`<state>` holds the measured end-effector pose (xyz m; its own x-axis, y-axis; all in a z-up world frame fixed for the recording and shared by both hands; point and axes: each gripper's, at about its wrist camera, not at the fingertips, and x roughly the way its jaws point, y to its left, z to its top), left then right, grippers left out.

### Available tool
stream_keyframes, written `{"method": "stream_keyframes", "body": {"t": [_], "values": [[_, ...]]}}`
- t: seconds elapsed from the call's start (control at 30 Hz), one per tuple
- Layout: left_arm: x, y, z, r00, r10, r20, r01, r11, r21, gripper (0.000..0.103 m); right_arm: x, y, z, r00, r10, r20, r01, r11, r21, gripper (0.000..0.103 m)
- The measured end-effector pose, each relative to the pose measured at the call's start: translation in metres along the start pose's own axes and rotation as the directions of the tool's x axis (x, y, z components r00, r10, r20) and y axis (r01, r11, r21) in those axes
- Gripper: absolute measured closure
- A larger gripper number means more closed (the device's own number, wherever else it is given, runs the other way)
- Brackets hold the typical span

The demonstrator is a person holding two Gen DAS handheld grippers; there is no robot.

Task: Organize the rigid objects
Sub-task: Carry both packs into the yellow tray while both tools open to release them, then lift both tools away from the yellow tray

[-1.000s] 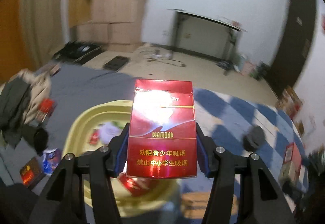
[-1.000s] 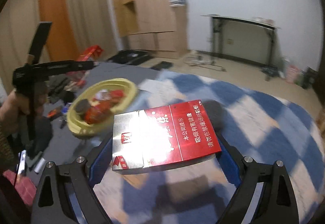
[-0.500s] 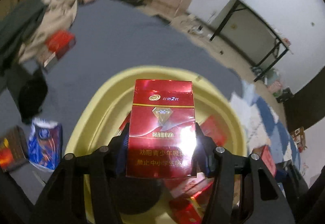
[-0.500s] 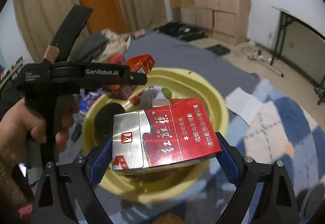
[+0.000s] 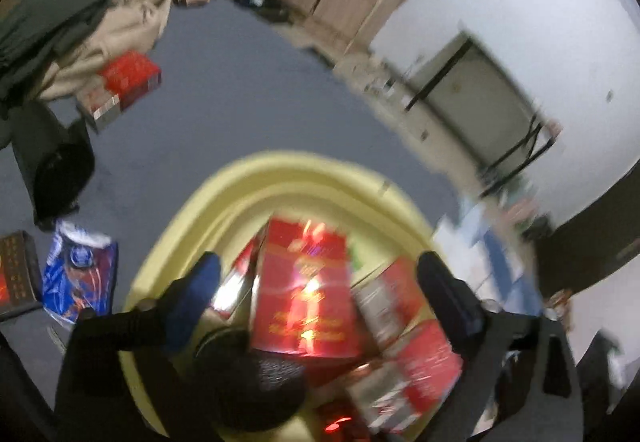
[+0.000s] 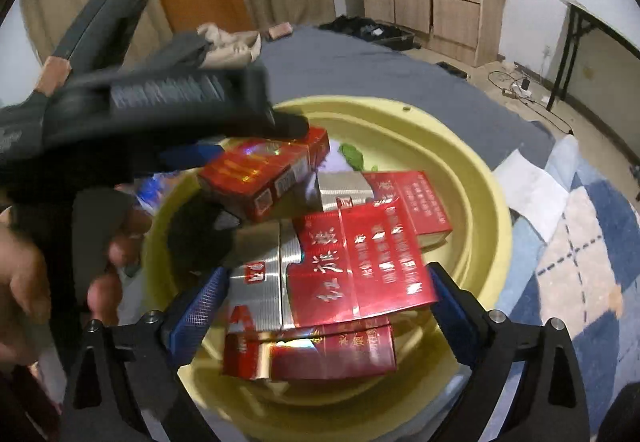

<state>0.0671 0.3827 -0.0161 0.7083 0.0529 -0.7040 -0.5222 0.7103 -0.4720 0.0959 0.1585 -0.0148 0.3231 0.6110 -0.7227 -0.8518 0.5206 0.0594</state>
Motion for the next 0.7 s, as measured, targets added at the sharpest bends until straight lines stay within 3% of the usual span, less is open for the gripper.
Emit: {"method": "stream_keyframes", "body": {"t": [0.07,0.2,0.3,0.4,0.47,0.57,0.63,0.7], "values": [[-0.017,-0.010,0.004,0.999,-0.013,0.037,0.013,1.000,-0.009,0.000,-0.023,0.001,-0.001,0.999,0.011,0.033,-0.010,1.000,-0.013,0.000],[-0.042,-0.064,-0.003,0.998,-0.038,0.055,0.032,0.993,0.110,0.000,-0.090,-0.012,-0.020,0.995,0.047,0.087,-0.050,0.998,0.042,0.000],[-0.057,-0.120,-0.024,0.997,-0.070,0.032,0.059,0.963,0.262,0.000,-0.154,-0.034,-0.051,0.987,-0.033,0.155,0.017,0.994,0.104,0.000],[-0.073,-0.180,-0.064,0.993,-0.115,-0.006,0.107,0.901,0.420,0.000,-0.217,-0.063,-0.095,0.973,-0.150,0.175,0.114,0.973,0.199,0.000],[-0.083,-0.205,-0.089,0.985,-0.162,-0.058,0.170,0.859,0.483,0.000,-0.255,-0.081,-0.126,0.960,-0.220,0.170,0.173,0.952,0.254,0.000],[-0.103,-0.235,-0.131,0.967,-0.222,-0.123,0.253,0.806,0.535,0.000,-0.311,-0.102,-0.180,0.925,-0.338,0.175,0.268,0.905,0.330,0.001],[-0.115,-0.244,-0.162,0.969,-0.211,-0.126,0.246,0.794,0.557,0.000,-0.339,-0.111,-0.209,0.905,-0.391,0.170,0.307,0.874,0.377,0.001],[-0.124,-0.247,-0.197,0.982,-0.128,-0.135,0.183,0.796,0.577,0.000,-0.362,-0.114,-0.236,0.886,-0.429,0.174,0.326,0.845,0.424,0.000]]}}
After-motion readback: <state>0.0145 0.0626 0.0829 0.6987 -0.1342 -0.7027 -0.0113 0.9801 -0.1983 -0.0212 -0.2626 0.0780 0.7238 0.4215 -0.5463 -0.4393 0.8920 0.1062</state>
